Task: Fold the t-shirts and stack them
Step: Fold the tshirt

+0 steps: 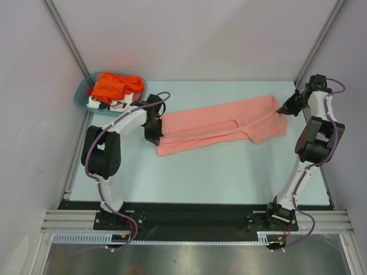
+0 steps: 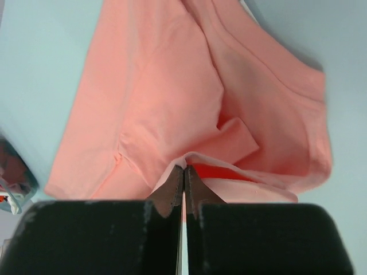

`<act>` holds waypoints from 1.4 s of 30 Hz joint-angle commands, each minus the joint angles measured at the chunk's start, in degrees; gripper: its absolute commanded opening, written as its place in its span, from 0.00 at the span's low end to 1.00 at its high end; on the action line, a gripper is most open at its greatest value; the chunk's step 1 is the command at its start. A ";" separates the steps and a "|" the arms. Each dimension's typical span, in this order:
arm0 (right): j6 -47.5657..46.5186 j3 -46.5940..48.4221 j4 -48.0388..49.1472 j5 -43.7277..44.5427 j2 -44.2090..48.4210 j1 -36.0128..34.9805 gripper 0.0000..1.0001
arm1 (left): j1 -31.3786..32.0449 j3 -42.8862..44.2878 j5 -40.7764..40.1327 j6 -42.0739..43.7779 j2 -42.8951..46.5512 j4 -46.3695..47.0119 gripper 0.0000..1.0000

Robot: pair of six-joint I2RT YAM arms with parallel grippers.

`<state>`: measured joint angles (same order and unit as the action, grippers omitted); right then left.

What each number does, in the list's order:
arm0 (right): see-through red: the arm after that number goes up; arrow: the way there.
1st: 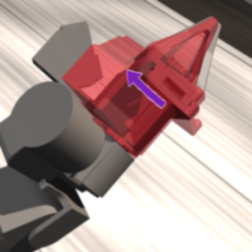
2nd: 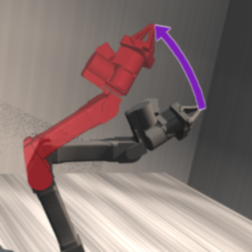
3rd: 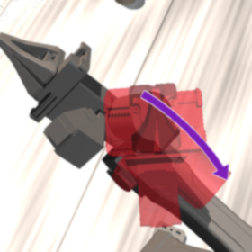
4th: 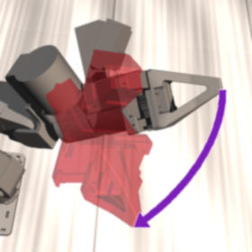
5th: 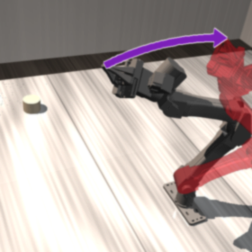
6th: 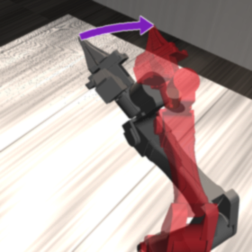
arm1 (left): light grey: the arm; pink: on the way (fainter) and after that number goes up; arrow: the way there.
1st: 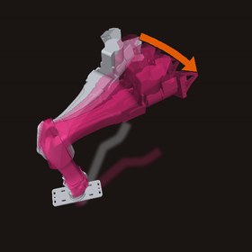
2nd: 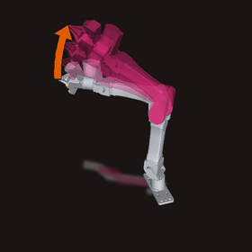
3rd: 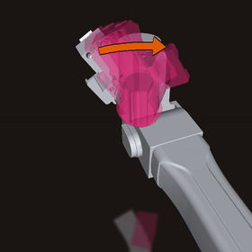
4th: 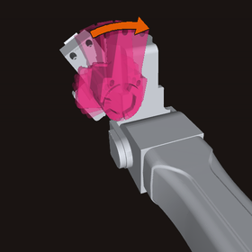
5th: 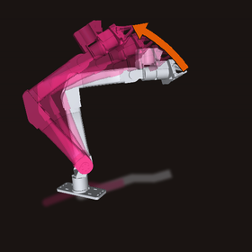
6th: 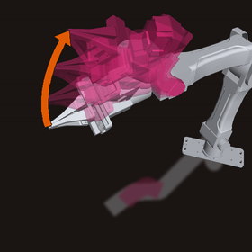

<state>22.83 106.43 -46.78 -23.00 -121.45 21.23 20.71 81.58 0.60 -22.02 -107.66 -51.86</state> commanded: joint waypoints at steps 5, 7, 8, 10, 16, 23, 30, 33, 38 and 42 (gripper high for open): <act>2.39 10.01 -1.29 -1.78 -5.37 -1.37 0.00 | -2.43 7.98 -0.43 2.42 -4.14 -3.16 0.00; 2.83 10.99 -1.29 -2.13 -6.25 -1.46 0.00 | -2.52 9.38 -0.43 2.60 -5.19 -3.51 0.00; 3.10 11.34 -1.29 -2.31 -6.61 -1.46 0.00 | -2.52 9.73 -0.43 2.68 -6.24 -3.69 0.00; 4.06 11.87 -0.42 -3.18 -7.22 -1.46 0.00 | -2.60 10.61 -0.43 2.86 -7.04 -3.87 0.00; 6.43 11.87 1.60 -4.77 -7.75 -1.46 0.00 | -3.22 13.07 -2.89 3.04 -9.23 -4.22 0.00; 8.02 12.75 2.40 -5.82 -9.50 -1.28 0.00 | -3.75 16.06 -2.71 3.48 -12.49 -5.18 0.00; 10.74 12.66 4.86 -7.84 -11.17 -1.20 0.00 | -4.01 17.21 -3.24 3.56 -14.60 -5.19 0.00; 12.06 12.57 6.00 -8.55 -11.62 -0.93 0.00 | -4.27 18.17 -4.03 3.91 -15.13 -5.27 0.00; 14.52 12.31 8.29 -9.78 -12.50 -0.84 0.00 | -4.54 20.54 -4.47 4.27 -16.35 -5.80 0.00; 17.33 11.17 10.74 -11.36 -12.85 -0.67 0.00 | -4.63 21.95 -4.56 4.35 -17.67 -6.41 0.00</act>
<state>36.88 116.68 -40.01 -32.18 -134.30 20.12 16.84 100.84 -2.42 -18.96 -124.51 -57.08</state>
